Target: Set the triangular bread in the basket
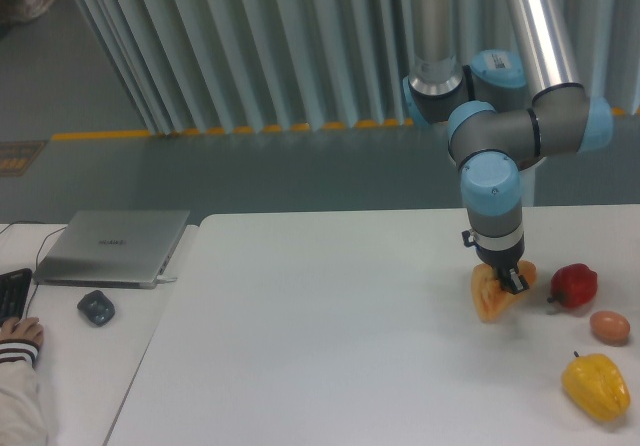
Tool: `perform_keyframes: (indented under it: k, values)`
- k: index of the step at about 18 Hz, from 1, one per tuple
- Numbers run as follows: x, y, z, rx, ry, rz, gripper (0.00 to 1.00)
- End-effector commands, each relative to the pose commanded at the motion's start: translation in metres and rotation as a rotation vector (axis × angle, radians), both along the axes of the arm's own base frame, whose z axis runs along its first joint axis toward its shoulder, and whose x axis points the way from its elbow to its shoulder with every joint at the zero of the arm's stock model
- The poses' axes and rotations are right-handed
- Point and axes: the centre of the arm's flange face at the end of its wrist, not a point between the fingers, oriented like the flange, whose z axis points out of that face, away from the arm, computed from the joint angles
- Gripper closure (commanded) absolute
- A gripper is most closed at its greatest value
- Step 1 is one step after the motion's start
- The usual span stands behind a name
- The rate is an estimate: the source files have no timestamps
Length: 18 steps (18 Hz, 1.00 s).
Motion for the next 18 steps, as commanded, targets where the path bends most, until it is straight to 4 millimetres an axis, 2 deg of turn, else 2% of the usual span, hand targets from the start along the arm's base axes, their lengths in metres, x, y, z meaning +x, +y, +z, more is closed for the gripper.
perform_keyframes:
  k: [5,11,12,15,16,18]
  values:
    - [-0.013,-0.007,0.049,0.042,0.022,0.028,1.0]
    - [-0.06,-0.043,0.126,0.195,0.055,0.124,1.0]
    - [-0.081,-0.055,0.139,0.221,0.066,0.132,1.0]
    - [-0.118,-0.086,0.146,0.244,0.061,0.125,1.0]
    - [-0.135,-0.103,0.145,0.243,0.06,0.108,1.0]
    - [-0.157,-0.126,0.144,0.241,0.059,0.071,1.0]
